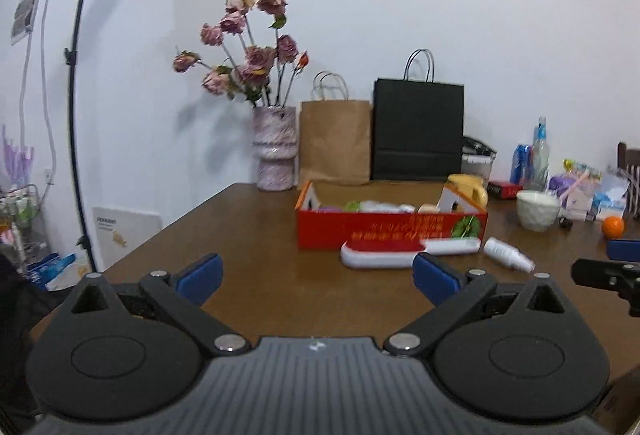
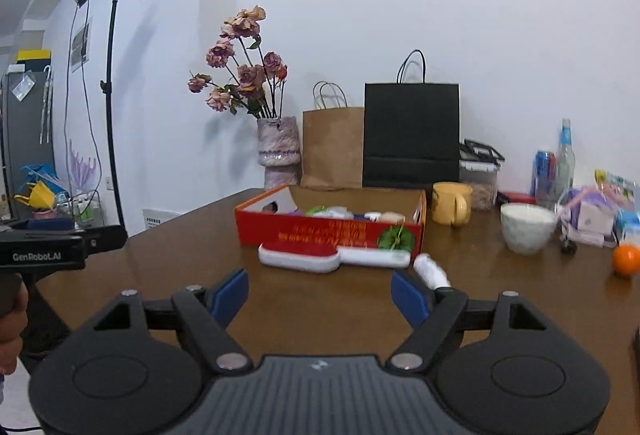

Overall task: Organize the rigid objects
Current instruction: 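Withdraw both tools from the box back over the table, then grasp the red lint brush pad with the left tool while the right tool grasps its white handle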

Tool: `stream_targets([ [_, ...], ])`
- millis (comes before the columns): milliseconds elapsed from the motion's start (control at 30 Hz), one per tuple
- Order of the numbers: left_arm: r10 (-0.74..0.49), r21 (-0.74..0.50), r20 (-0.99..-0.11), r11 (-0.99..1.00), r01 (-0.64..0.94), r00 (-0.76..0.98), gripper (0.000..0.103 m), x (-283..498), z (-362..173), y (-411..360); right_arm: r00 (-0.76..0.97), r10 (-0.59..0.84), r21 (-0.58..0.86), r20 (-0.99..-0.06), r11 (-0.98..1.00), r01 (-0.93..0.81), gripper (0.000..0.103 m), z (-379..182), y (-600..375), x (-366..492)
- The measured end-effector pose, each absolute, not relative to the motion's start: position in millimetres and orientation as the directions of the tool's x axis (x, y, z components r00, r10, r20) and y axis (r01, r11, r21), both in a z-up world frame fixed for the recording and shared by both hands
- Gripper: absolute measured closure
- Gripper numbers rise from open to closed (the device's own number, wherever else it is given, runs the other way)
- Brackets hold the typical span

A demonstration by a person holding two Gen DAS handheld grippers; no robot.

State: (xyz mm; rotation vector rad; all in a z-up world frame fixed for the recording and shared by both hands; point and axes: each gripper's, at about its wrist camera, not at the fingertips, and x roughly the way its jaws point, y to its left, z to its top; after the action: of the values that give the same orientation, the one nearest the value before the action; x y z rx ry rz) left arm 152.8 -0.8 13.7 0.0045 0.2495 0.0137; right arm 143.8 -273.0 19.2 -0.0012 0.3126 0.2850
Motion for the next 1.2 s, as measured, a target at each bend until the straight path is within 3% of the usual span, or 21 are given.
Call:
stream_targets([
  [200, 0.045, 0.02, -0.338, 0.999, -0.04, 0.94, 0.0, 136, -3, 5, 0.902, 0.287, 0.061, -0.323, 0.957, -0.282, 0.026, 2, -277, 124],
  [367, 0.071, 0.033, -0.338, 0.997, -0.064, 0.939, 0.0, 139, -6, -1, 0.902, 0.289, 0.075, -0.32, 0.957, -0.28, 0.028, -1, -286, 125],
  [567, 0.074, 0.03, -0.348, 0.997, -0.067, 0.935, 0.0, 153, -7, -11, 0.893, 0.278, 0.105, -0.354, 0.961, -0.257, 0.039, -6, -297, 144],
  [1033, 0.081, 0.029, -0.414, 0.997, -0.075, 0.907, 0.0, 217, -11, -21, 0.865, 0.286, 0.107, -0.413, 0.958, -0.265, 0.048, -13, -303, 210],
  [1200, 0.113, 0.071, -0.454, 0.993, -0.091, 0.884, 0.0, 265, -15, -30, 0.827, 0.306, 0.115, -0.472, 0.951, -0.286, 0.048, -15, -307, 264],
])
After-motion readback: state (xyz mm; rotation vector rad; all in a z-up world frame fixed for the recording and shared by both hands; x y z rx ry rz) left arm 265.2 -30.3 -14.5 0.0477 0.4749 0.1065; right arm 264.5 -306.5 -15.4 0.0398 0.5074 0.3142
